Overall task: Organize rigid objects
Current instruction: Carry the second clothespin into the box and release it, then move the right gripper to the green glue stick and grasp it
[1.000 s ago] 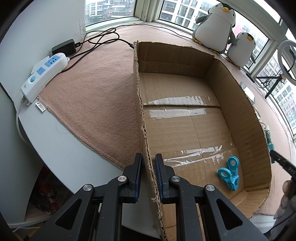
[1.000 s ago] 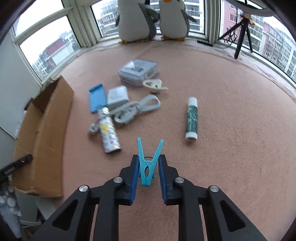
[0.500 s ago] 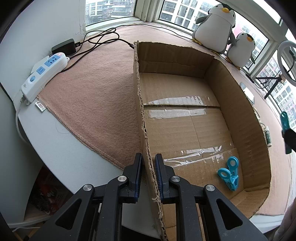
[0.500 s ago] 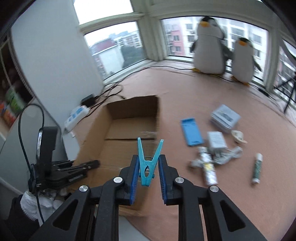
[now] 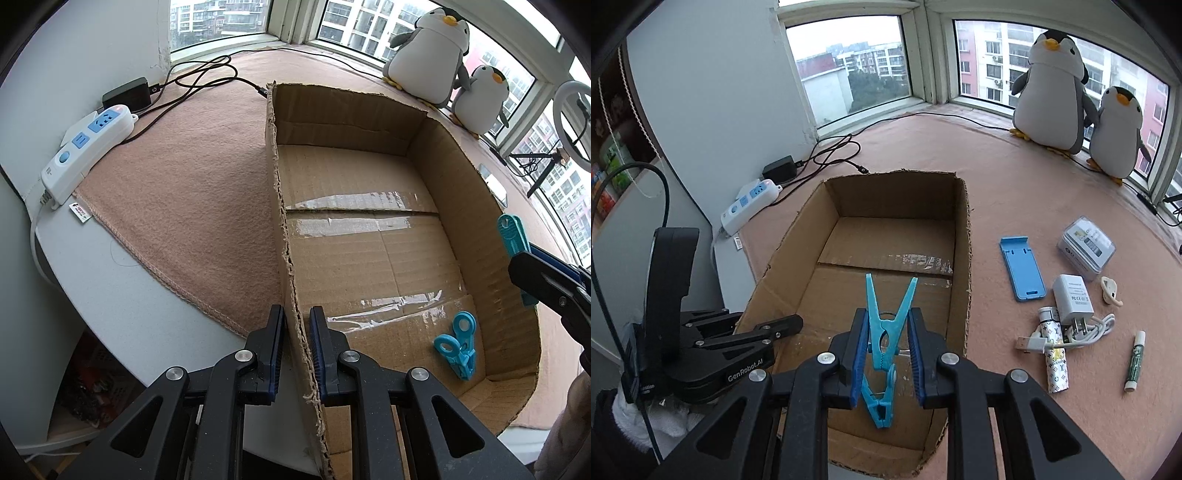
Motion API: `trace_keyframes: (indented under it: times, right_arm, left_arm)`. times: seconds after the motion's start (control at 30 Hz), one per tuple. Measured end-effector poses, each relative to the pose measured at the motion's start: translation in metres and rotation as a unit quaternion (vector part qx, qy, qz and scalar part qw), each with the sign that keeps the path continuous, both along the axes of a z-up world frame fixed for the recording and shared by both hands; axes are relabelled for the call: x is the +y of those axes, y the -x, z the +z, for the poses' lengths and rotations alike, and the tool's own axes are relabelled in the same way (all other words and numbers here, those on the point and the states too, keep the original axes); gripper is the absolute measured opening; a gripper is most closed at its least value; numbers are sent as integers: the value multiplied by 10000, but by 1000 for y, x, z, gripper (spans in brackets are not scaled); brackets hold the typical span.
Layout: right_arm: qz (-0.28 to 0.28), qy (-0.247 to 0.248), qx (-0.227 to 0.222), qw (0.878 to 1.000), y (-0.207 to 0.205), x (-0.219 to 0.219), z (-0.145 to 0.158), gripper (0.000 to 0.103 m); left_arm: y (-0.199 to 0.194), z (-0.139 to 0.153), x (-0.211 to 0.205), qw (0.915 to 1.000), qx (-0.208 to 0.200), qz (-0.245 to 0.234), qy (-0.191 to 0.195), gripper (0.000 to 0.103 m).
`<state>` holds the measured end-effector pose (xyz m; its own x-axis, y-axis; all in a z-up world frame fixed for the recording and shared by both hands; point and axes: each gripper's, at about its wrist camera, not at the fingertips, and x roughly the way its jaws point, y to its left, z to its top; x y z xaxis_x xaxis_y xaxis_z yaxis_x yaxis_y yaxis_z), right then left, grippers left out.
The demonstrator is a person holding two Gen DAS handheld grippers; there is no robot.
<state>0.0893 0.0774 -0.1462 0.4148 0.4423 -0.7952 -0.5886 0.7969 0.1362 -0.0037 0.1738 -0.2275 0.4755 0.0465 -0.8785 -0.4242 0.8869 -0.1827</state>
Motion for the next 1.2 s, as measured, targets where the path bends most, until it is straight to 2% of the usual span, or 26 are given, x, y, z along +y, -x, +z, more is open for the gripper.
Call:
trace_keyframes:
  times: [0.07,0.2,0.57,0.67,0.93,1.2]
  right_arm:
    - [-3,0,17,10000,-1,0,-1,21]
    - [-13,42,-22,10000,0,0,-1,34]
    - [-13,62,-99,9999,3,-5,2,36]
    - [-78,48,-137,9999,2,-11,6,41]
    - [-630,-95,-210,9978,-8,-59,21,43]
    - [-1593,-133,-34,9871,-35,-135,17,43]
  left_arm:
    - [0,0,0,10000,0,0,-1,15]
    - [0,0,0,10000,-3,-1,0,15]
    - [0,0,0,10000,2,-5,-13,15]
    - [0,0,0,10000,3,-4,-14,15]
    - [0,0,0,10000,-3,0,-5,15]
    - [0,0,1,10000,-1,-8,5,15]
